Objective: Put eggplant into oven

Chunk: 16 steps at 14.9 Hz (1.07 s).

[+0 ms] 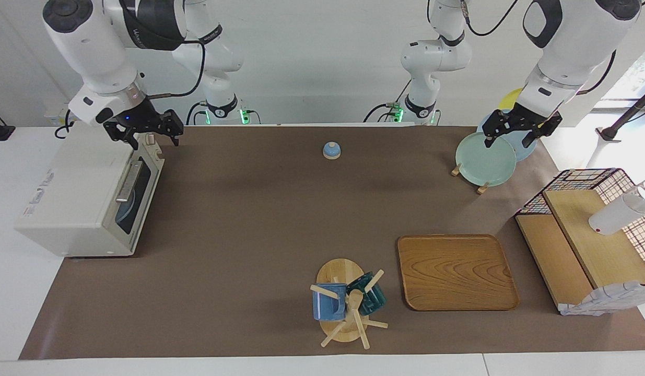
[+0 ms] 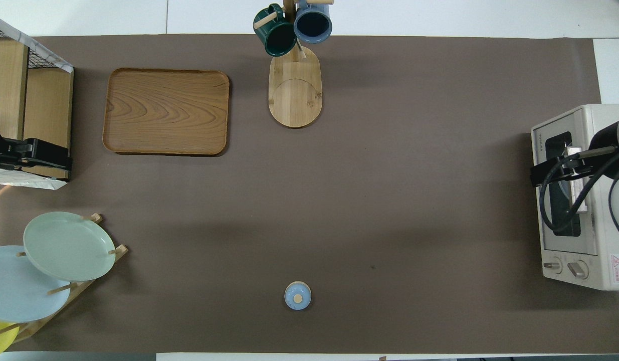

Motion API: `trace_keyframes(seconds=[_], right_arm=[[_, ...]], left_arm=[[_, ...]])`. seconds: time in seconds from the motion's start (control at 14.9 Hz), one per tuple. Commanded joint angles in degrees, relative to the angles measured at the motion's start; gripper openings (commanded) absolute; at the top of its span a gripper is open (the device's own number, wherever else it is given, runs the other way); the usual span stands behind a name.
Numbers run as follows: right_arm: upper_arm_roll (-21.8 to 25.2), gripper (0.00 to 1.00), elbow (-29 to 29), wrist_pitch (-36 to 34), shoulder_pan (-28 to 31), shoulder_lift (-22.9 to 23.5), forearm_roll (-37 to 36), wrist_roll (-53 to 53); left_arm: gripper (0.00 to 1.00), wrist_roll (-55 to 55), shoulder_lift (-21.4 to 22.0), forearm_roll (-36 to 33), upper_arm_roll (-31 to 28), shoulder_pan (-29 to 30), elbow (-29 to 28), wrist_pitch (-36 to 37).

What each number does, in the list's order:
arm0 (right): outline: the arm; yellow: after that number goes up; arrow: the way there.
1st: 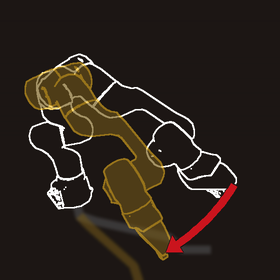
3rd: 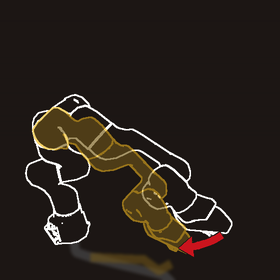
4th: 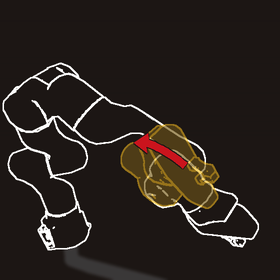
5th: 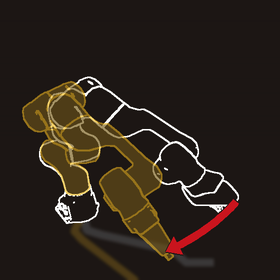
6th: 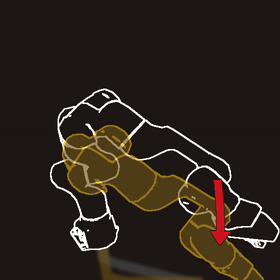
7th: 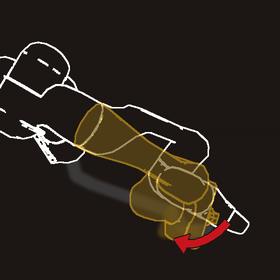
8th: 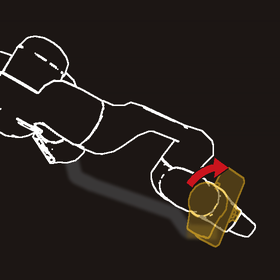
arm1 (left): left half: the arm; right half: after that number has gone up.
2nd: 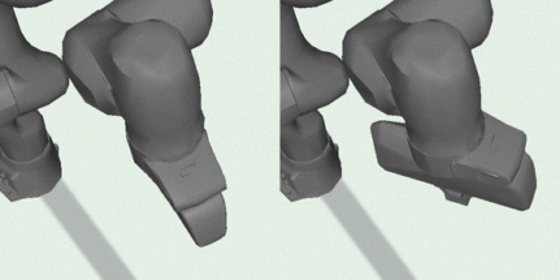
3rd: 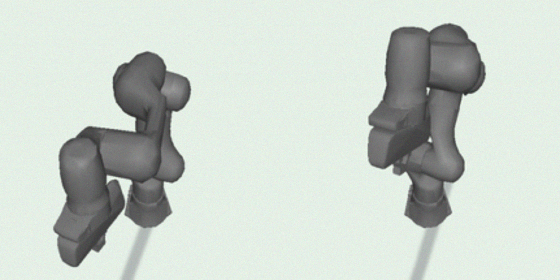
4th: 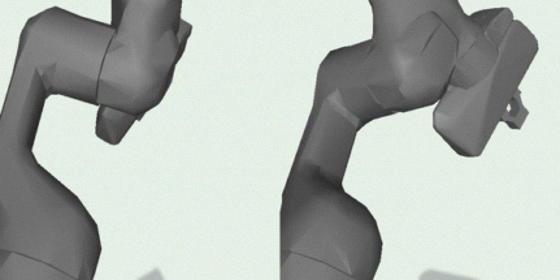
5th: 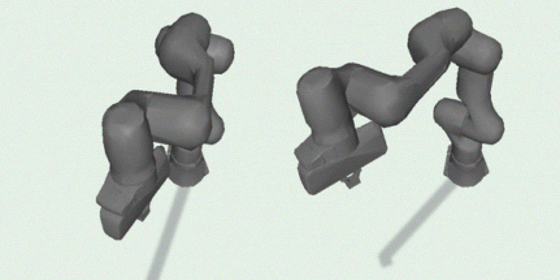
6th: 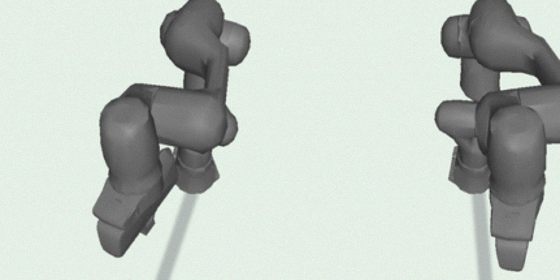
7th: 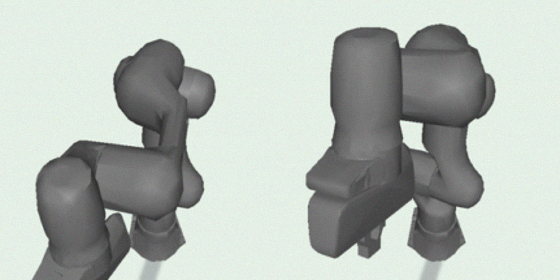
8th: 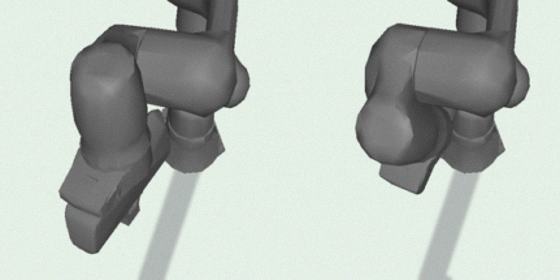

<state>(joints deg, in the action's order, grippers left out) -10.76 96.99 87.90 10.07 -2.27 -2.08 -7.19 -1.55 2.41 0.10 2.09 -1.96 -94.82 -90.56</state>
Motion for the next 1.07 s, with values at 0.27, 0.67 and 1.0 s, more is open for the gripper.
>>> trace_keyframes(seconds=[0.27, 0.67, 1.0], right_arm=[[13.2, 1.00, -1.2, 0.7, -12.4, 0.9, 1.2, 1.1], [13.2, 1.00, -2.8, 1.0, -12.0, 1.6, 0.8, 1.3], [13.1, 1.00, -3.6, 0.5, -11.0, 2.4, 0.9, 1.3]], left_arm=[[1.00, -0.8, 0.5, 1.3, 0.4, 0.6, -0.5, -0.1], [1.00, -0.4, 0.5, 1.2, 0.3, -0.1, -0.5, -0.4], [1.00, -0.4, 0.5, 1.2, 0.2, 0.2, -0.5, -0.2]])
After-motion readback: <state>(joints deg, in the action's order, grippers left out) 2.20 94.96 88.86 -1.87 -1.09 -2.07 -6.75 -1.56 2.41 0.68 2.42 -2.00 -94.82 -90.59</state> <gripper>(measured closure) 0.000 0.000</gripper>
